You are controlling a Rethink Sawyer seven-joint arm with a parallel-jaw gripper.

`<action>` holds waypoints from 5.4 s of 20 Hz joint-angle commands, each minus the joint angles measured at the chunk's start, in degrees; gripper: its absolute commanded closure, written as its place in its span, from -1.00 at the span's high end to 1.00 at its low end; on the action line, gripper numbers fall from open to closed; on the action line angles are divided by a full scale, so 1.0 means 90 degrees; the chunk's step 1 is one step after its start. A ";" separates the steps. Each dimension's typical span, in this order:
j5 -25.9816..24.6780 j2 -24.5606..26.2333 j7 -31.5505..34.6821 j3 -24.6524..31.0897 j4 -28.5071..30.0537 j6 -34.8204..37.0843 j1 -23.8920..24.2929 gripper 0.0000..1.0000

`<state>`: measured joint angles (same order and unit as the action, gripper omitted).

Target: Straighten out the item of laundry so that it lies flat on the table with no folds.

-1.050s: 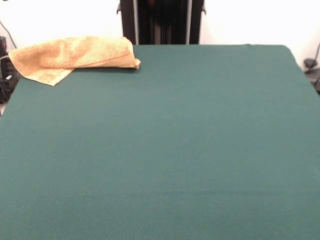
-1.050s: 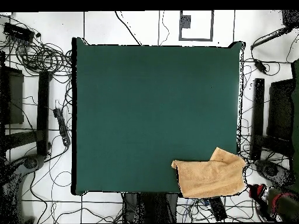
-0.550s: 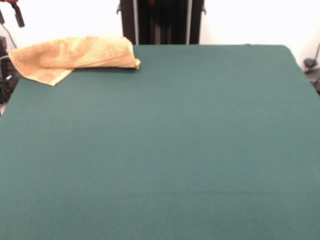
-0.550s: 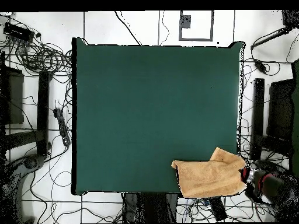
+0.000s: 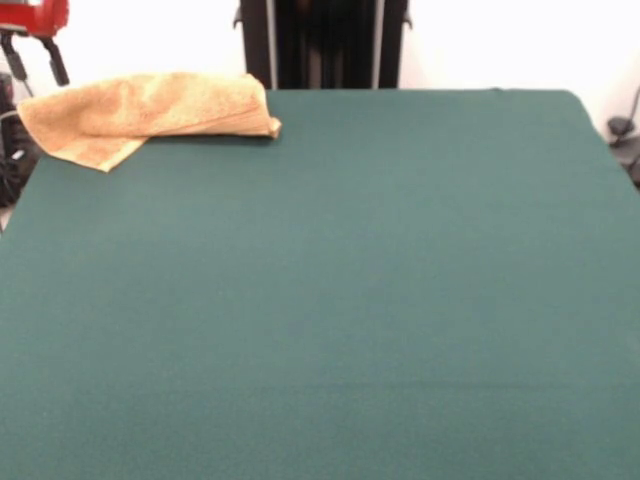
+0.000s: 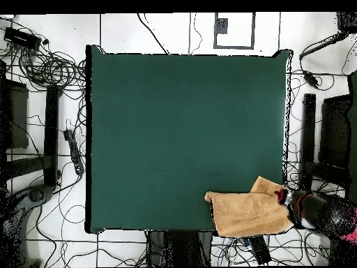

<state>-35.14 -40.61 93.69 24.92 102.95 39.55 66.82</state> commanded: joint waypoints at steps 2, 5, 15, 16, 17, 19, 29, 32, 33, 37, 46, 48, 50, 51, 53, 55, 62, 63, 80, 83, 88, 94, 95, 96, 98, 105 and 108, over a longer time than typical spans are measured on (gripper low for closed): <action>0.0264 0.0701 0.0753 -0.0058 0.0015 -0.0444 -0.0583 1.00; 0.0257 0.0848 0.0887 -0.0075 -0.0006 -0.0701 -0.0710 1.00; 0.0058 0.1606 0.1252 -0.0629 -0.0367 -0.1620 -0.1110 1.00; -0.0004 0.1648 0.1278 -0.0784 -0.0451 -0.1642 -0.1188 1.00; -0.0025 0.1701 0.1288 -0.0908 -0.0512 -0.1679 -0.1248 1.00; -0.0011 0.1783 0.1242 -0.1052 -0.0600 -0.1776 -0.1317 1.00; 0.0013 0.2127 0.1498 -0.2144 -0.1062 -0.1888 -0.1873 1.00; 0.0062 0.2289 0.1483 -0.2253 -0.1210 -0.2028 -0.1938 1.00; 0.0092 0.2374 0.1481 -0.2274 -0.1253 -0.2102 -0.1935 1.00; 0.0127 0.2483 0.1256 -0.2291 -0.1315 -0.2365 -0.1915 -1.00; 0.0535 0.2300 0.0984 -0.2128 -0.1221 -0.1812 -0.1895 -1.00; 0.0715 0.2170 0.0887 -0.1953 -0.1048 -0.1695 -0.1877 -1.00; 0.0929 0.1965 0.0872 -0.1716 -0.0861 -0.1666 -0.1936 -1.00; 0.1092 0.1902 0.0946 -0.1614 -0.0786 -0.1636 -0.1994 -1.00; 0.1385 0.1807 0.1127 -0.1479 -0.0718 -0.1578 -0.2157 -1.00; 0.1606 0.1737 0.1277 -0.1384 -0.0710 -0.1597 -0.2310 -1.00; 0.2061 0.1580 0.1304 -0.1383 -0.0886 -0.1310 -0.2711 -1.00; 0.2121 0.1543 0.1276 -0.1380 -0.0917 -0.1238 -0.2760 -1.00; 0.2222 0.0868 0.0224 -0.0734 -0.1154 -0.0450 -0.3038 -1.00; 0.2264 0.0709 0.0130 -0.0688 -0.1177 -0.0190 -0.3092 -1.00; 0.2206 0.0618 -0.0320 -0.0392 -0.1214 -0.0175 -0.3051 -1.00; 0.2160 0.0645 -0.0404 -0.0156 -0.1225 -0.0140 -0.3002 -1.00; 0.2153 0.0682 -0.0279 -0.0202 -0.1171 -0.0210 -0.2993 -1.00; 0.2146 0.0720 -0.0153 -0.0248 -0.1117 -0.0280 -0.2984 -1.00; 0.2119 0.0732 0.0126 -0.0380 -0.0895 -0.0540 -0.2938 -1.00; 0.1960 0.0519 0.0458 -0.0725 -0.0470 -0.0939 -0.2845 -1.00; 0.1945 0.0521 0.0445 -0.0724 -0.0583 -0.0891 -0.2904 -1.00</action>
<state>-18.30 -36.89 93.73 15.72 93.10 33.74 42.22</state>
